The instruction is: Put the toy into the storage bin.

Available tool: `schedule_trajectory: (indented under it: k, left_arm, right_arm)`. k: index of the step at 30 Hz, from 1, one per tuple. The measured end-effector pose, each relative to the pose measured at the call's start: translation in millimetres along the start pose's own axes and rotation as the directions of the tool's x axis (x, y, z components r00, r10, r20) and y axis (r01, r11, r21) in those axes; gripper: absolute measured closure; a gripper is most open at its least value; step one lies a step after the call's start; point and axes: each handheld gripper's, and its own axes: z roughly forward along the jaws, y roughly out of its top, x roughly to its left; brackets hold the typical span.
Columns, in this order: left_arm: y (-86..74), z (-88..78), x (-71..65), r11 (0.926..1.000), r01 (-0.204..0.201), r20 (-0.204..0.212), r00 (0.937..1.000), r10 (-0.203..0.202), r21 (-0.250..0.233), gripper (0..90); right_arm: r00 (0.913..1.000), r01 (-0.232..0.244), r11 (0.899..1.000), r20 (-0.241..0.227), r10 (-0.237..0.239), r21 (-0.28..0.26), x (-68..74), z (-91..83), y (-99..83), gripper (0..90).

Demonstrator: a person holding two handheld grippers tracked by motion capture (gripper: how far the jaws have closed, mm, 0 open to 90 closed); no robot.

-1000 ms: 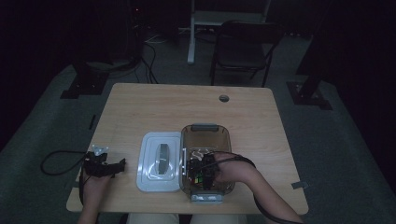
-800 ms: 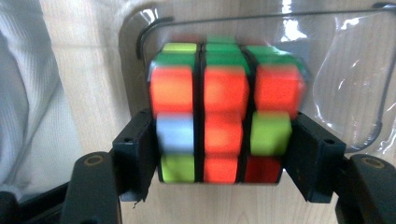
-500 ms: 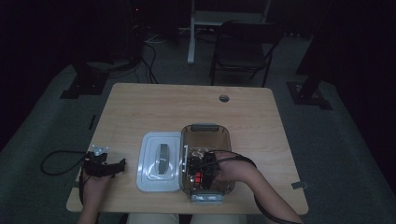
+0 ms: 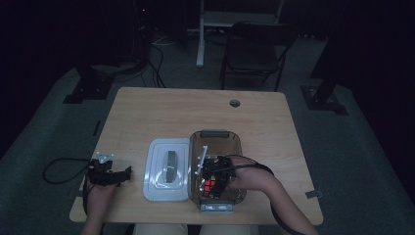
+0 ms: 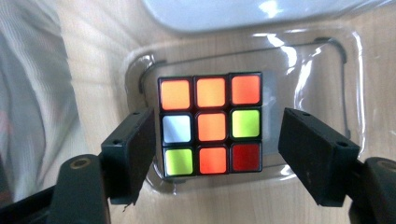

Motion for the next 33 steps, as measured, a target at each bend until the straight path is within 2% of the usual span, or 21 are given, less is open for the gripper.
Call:
schedule_trajectory:
  k: [5,7,9,10,11,12,14,17,20,24,26,27,28,29,31,32,33]
  left_arm:
    - [0.0,0.0,0.0,1.0,0.0,0.0,1.0,0.0,0.0,0.6]
    - [0.0,0.0,0.0,1.0,0.0,0.0,1.0,0.0,0.0,0.6]
    - [0.0,0.0,0.0,1.0,0.0,0.0,1.0,0.0,0.0,0.6]
    - [0.0,0.0,0.0,1.0,0.0,0.0,1.0,0.0,0.0,0.6]
    - [0.0,0.0,0.0,1.0,0.0,0.0,1.0,0.0,0.0,0.6]
    - [0.0,0.0,0.0,1.0,0.0,0.0,1.0,0.0,0.0,0.6]
    - [0.0,0.0,0.0,1.0,0.0,0.0,1.0,0.0,0.0,0.6]
    - [0.0,0.0,0.0,1.0,0.0,0.0,1.0,0.0,0.0,0.6]
    - [0.0,0.0,0.0,1.0,0.0,0.0,1.0,0.0,0.0,0.6]
    - [0.0,0.0,0.0,1.0,0.0,0.0,1.0,0.0,0.0,0.6]
    - [0.0,0.0,0.0,1.0,0.0,0.0,1.0,0.0,0.0,0.6]
    - [0.0,0.0,0.0,1.0,0.0,0.0,1.0,0.0,0.0,0.6]
    - [0.0,0.0,0.0,1.0,0.0,0.0,1.0,0.0,0.0,0.6]
    - [0.0,0.0,0.0,1.0,0.0,0.0,1.0,0.0,0.0,0.6]
    - [0.0,0.0,0.0,1.0,0.001,0.0,1.0,-0.001,0.0,0.6]
    - [0.0,0.0,0.0,1.0,0.0,0.0,1.0,0.0,0.0,0.6]
    - [0.0,0.0,0.0,1.0,0.0,0.0,1.0,0.0,0.0,0.6]
  right_arm:
    - [0.9992,-0.04,0.995,-0.004,0.04,-0.09,-1.9,-8.7,-7.3,22.2]
    - [0.998,-0.062,0.988,0.001,0.063,-0.139,-3.1,-13.1,-11.4,20.2]
    - [0.9958,-0.089,0.977,0.003,0.091,-0.192,-5.0,-18.1,-15.8,18.9]
    - [0.9958,-0.089,0.977,0.003,0.091,-0.192,-5.0,-18.1,-15.8,18.9]
    - [0.9946,-0.1,0.971,0.007,0.104,-0.216,-5.6,-20.7,-18.1,17.7]
    - [0.9913,-0.121,0.956,0.017,0.13,-0.269,-6.1,-25.4,-22.9,15.7]
    - [0.9883,-0.14,0.94,0.013,0.152,-0.312,-7.0,-28.6,-27.4,13.5]
    - [0.9788,-0.18,0.908,0.022,0.204,-0.378,-8.7,-32.5,-35.6,13.0]
    - [0.9648,-0.223,0.866,0.027,0.262,-0.447,-10.9,-35.4,-45.6,11.9]
    - [0.9465,-0.266,0.834,0.032,0.321,-0.484,-12.8,-36.4,-56.6,11.8]
    - [0.9355,-0.286,0.814,0.037,0.351,-0.507,-14.5,-36.3,-61.6,11.8]
    - [0.9355,-0.286,0.814,0.037,0.351,-0.507,-14.5,-36.3,-61.6,11.8]
    - [0.931,-0.295,0.803,0.034,0.363,-0.519,-15.3,-36.6,-64.5,11.7]
    - [0.9225,-0.311,0.776,0.023,0.385,-0.549,-17.1,-37.2,-70.3,11.5]
    - [0.9162,-0.315,0.754,0.023,0.4,-0.576,-17.7,-37.7,-76.1,11.2]
    - [0.9104,-0.322,0.742,0.023,0.413,-0.588,-18.4,-37.9,-79.0,11.2]
    - [0.9012,-0.329,0.721,0.025,0.433,-0.61,-19.2,-38.4,-82.1,11.2]
